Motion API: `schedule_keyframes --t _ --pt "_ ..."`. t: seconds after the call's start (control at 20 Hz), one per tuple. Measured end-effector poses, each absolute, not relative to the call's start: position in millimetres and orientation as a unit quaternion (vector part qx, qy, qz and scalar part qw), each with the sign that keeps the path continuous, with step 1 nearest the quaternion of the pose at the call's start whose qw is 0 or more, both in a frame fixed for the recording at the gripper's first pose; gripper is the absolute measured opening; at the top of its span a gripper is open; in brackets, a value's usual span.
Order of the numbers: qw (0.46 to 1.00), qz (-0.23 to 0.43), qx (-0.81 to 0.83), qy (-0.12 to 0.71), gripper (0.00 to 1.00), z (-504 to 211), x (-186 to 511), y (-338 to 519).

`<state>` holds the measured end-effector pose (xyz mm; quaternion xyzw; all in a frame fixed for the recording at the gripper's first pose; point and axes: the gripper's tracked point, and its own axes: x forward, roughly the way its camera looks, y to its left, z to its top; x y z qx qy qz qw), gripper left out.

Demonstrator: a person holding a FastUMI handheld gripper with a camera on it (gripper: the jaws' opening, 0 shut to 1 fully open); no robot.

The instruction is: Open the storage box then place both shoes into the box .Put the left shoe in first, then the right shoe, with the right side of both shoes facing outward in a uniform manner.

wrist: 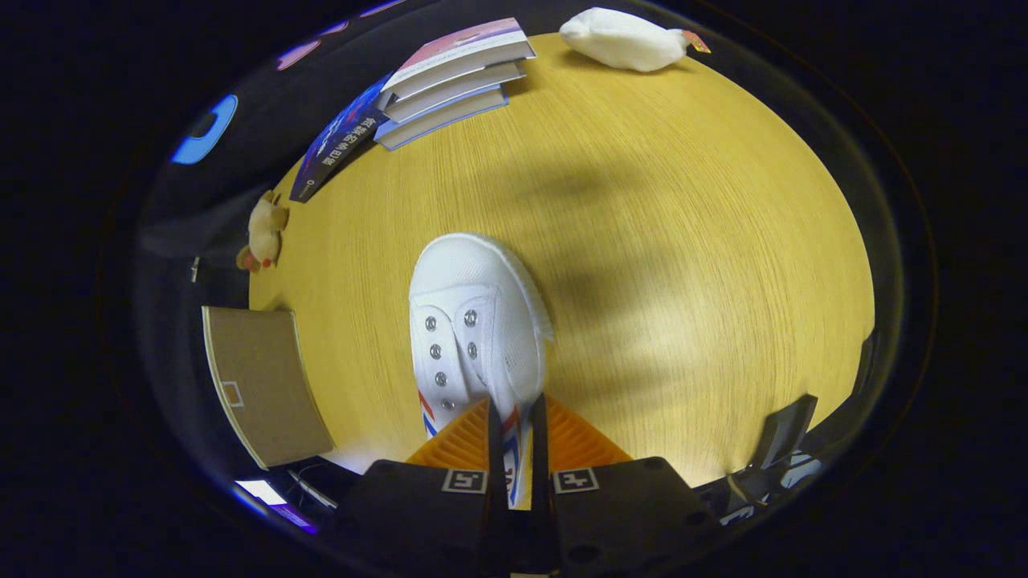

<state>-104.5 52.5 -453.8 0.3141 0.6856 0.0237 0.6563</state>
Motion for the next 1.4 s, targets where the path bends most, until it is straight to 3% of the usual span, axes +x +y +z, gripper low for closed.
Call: schedule_keyframes --t 0.3,0.6,0.85,1.4 --pt "0.674 0.042 0.377 0.634 0.15 -365 -69 78" --pt "0.712 0.121 0.372 0.583 0.15 -253 -27 140" --pt "0.706 0.166 0.386 0.569 0.15 -187 -3 211" --pt "0.687 0.196 0.329 0.618 0.15 -180 -3 339"
